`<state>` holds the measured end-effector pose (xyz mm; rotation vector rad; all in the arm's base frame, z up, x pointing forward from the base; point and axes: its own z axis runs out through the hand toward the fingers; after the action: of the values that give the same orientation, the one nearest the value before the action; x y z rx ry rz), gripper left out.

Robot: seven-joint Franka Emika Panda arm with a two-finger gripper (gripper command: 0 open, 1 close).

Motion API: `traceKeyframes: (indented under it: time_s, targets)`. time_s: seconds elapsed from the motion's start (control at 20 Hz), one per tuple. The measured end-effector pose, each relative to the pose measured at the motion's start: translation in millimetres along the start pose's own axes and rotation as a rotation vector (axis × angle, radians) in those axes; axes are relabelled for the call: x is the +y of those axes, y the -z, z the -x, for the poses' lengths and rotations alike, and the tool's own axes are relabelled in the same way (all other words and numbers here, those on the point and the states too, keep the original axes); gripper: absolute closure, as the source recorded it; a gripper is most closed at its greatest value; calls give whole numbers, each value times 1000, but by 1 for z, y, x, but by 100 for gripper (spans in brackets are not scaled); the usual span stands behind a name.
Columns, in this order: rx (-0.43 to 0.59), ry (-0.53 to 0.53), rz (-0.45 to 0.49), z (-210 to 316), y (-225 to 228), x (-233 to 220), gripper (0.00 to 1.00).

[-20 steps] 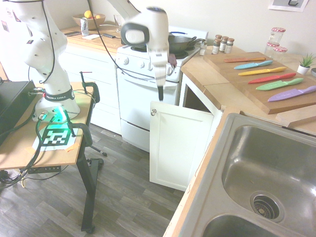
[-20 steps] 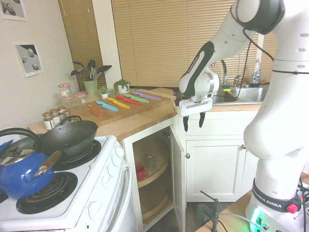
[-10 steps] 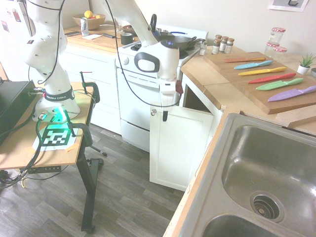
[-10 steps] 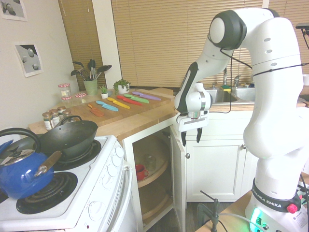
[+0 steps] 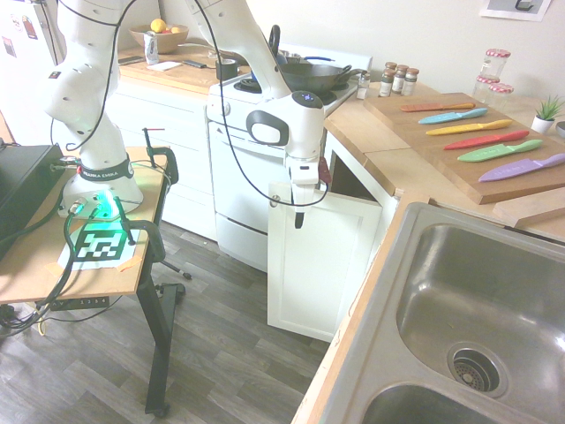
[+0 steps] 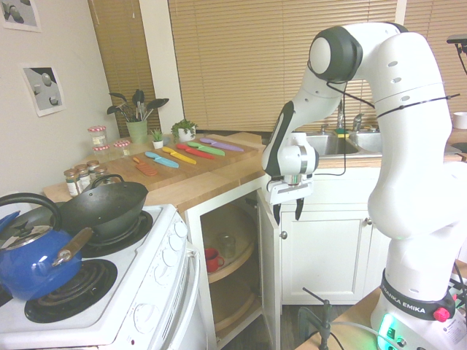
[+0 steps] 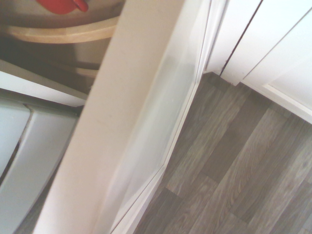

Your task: Close the cabinet

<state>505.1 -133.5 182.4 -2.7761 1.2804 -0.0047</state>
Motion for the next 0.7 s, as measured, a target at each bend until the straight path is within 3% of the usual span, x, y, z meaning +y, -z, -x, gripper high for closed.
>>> traceKeyframes:
  time_s: [0.7]
  targets:
    - [21,62,-8,3,10,-9,100]
